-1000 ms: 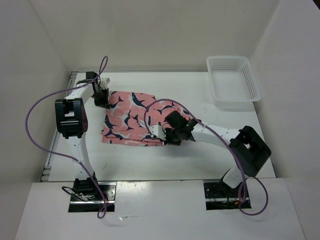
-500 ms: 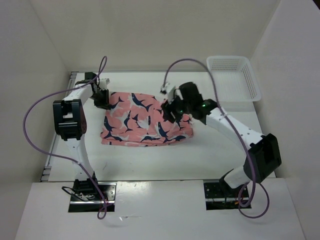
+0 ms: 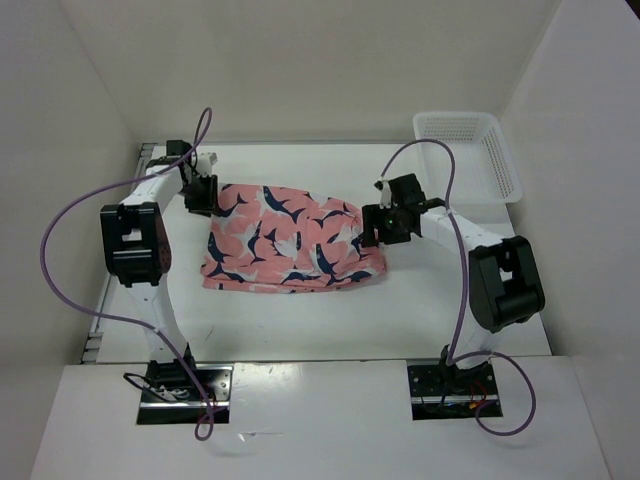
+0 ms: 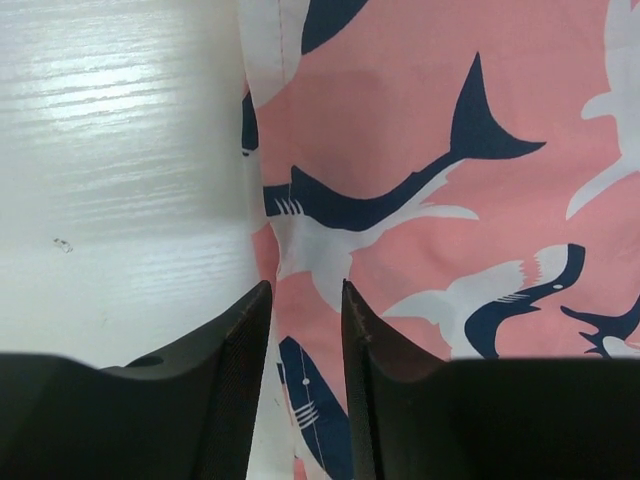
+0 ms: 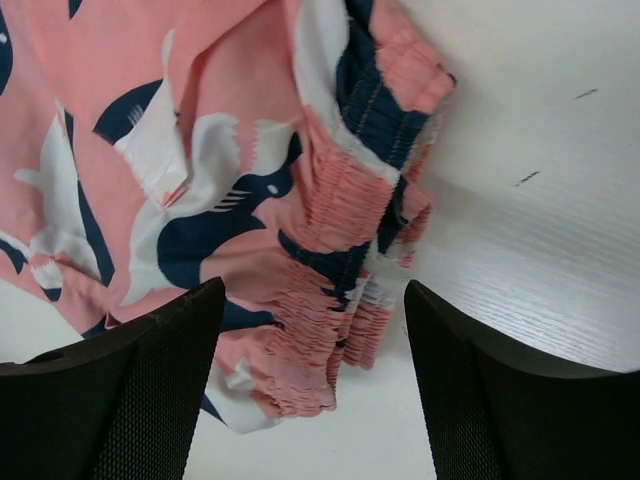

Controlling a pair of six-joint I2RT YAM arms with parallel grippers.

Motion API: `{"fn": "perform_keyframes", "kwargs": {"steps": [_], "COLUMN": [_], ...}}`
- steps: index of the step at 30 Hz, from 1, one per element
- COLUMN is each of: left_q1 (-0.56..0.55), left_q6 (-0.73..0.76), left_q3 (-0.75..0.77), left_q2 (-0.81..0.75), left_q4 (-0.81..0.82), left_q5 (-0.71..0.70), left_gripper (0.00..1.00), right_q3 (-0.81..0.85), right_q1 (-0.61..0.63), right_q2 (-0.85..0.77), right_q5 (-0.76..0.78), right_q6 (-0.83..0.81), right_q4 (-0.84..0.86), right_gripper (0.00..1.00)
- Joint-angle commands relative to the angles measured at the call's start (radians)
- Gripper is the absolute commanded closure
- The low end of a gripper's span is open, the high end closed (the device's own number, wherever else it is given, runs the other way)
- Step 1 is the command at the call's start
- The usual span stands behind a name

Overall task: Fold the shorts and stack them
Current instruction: Fold the shorts

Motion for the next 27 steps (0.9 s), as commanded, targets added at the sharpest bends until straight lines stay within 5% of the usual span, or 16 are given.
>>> {"fn": "perform_keyframes", "kwargs": {"steps": [1,8,12,19,27], "left_q1": [-0.005,-0.005,-0.112,-0.386,-0.488], "left_q6": [0.004,0.004,0.004,0.004,0.004], "left_q3": [0.002,0.092,0.118,0.115,0.143], "left_q2": [-0.082,-0.133,-0.183,-0.102,0.122], "left_q4": [-0.037,-0.121,-0.154,-0.190,-0.126], "left_q5": [-0.030,-0.122,-0.113,0.063,0.102], "left_gripper": [0.58,0.52,0.50,0.47,0.47], "right_q3": [-0.011,-0.070,-0.089,-0.107,-0.094], "right_q1": [-0.024,-0.024,-0.024,-0.024,-0.024], "right_q2": [-0.001,0.076,0.117,0.126,0.053], "right_q5": [0.013,0.027,-0.001,-0.004,0.012], "right_q6": [0.053,0.089,0.109,0.149,0.074], "right_q4": [0.072,0.124,0.161,0.195,0.161], "right_gripper": [0.22,0.20,0.24,0.64,1.00]}}
